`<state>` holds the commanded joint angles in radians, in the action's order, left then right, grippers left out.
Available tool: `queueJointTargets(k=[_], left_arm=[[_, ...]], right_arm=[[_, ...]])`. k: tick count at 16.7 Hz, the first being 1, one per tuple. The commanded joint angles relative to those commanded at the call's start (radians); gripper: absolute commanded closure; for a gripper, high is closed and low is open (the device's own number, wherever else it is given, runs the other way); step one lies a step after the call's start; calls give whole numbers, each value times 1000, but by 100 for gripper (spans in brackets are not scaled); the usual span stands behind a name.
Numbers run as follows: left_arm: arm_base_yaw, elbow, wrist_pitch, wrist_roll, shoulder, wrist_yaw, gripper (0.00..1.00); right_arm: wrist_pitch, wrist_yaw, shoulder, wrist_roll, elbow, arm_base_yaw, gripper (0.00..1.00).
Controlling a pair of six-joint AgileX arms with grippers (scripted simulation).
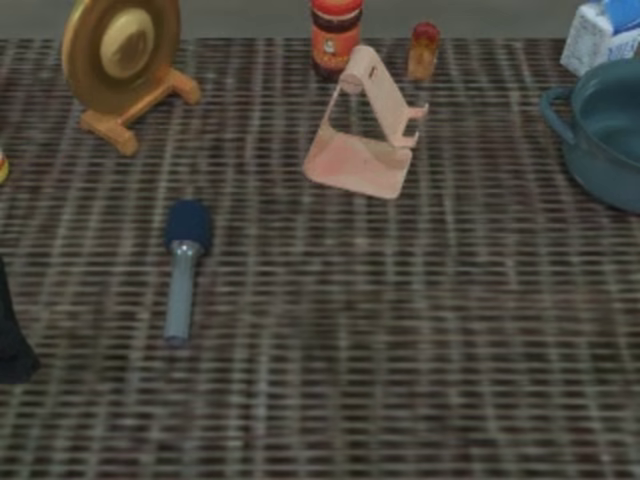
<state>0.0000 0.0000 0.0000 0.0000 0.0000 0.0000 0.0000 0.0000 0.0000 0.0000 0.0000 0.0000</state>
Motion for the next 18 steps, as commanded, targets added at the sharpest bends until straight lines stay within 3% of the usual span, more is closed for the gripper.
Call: queueJointTargets(k=[4,8,18], left_arm=[[-10,31,-22,-8,32,2,0],[-56,191,-141,-51,224,9,0],[-235,801,-636,-217,1176,29,0]], right_arm=[[0,0,0,0,0,0,0],[0,0,0,0,0,0,0],[0,0,0,0,0,0,0]])
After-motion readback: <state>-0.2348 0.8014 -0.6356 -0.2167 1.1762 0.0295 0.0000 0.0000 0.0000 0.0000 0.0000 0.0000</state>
